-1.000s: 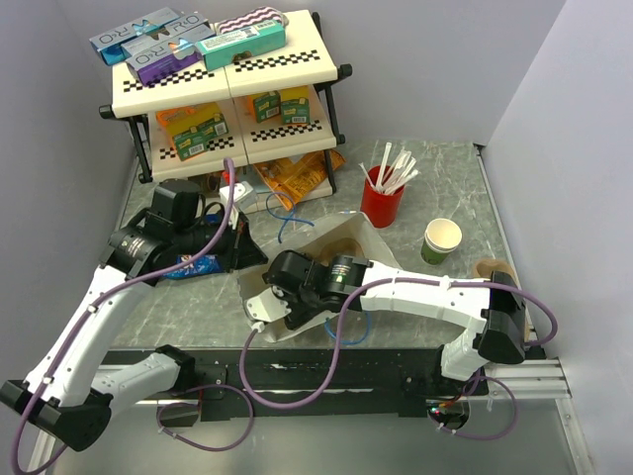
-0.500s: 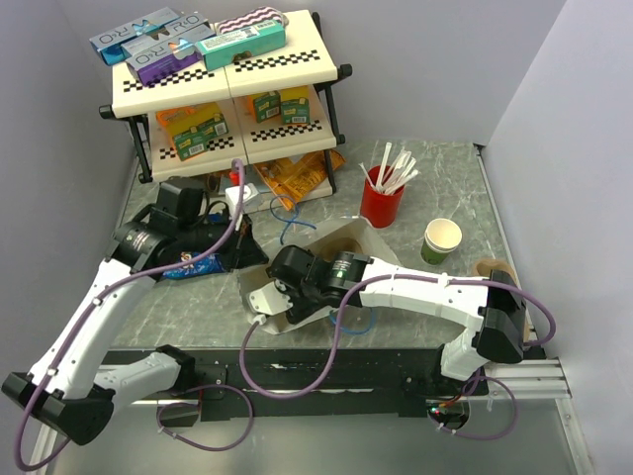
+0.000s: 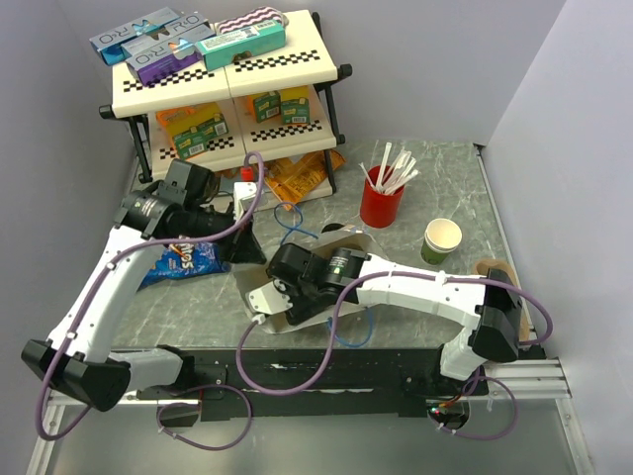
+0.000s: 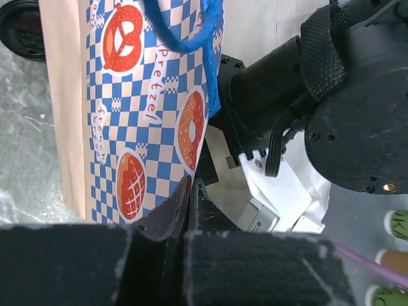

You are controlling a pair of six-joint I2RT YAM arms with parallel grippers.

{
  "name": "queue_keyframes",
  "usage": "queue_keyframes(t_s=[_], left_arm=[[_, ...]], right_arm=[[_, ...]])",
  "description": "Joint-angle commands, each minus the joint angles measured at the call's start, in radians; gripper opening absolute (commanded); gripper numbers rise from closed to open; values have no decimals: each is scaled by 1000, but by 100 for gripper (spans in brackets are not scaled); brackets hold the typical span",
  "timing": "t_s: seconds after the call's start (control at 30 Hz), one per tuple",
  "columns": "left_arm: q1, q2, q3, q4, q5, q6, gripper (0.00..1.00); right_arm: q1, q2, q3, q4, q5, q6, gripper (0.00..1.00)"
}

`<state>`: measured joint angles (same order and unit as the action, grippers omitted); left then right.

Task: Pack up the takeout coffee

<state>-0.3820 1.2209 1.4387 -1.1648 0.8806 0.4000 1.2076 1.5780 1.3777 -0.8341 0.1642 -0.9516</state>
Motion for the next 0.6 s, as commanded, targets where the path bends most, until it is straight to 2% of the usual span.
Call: queue_keyframes(t_s=[0.0,0.07,0.13,0.23,0.27,0.33,0.37,0.57], left_arm=[[15,49,61,-111,93,71,7],[17,72,66,-122,98,83,28],[20,81,71,-118,98,85,36],[32,77,62,-66,84,51,55],[37,74,58,-55,84,39,65],[49,72,52,-29,77,33,74],[54,69,49,-16,78,22,99],[92,62,22,79,81,-38,99]], right_arm=[[-13,33,70,-56,-28,-1,0],[-19,37,72,-48,-28,-9,0],[-31,42,72,-45,-41,-16,0],[-62,53,76,-53,-74,-22,0],[-69,57,75,-53,-78,-26,0],[-89,59,70,-43,-81,-42,0],[-94,62,67,-33,-91,-45,0],[-141,99,90,-40,-138,-62,0]])
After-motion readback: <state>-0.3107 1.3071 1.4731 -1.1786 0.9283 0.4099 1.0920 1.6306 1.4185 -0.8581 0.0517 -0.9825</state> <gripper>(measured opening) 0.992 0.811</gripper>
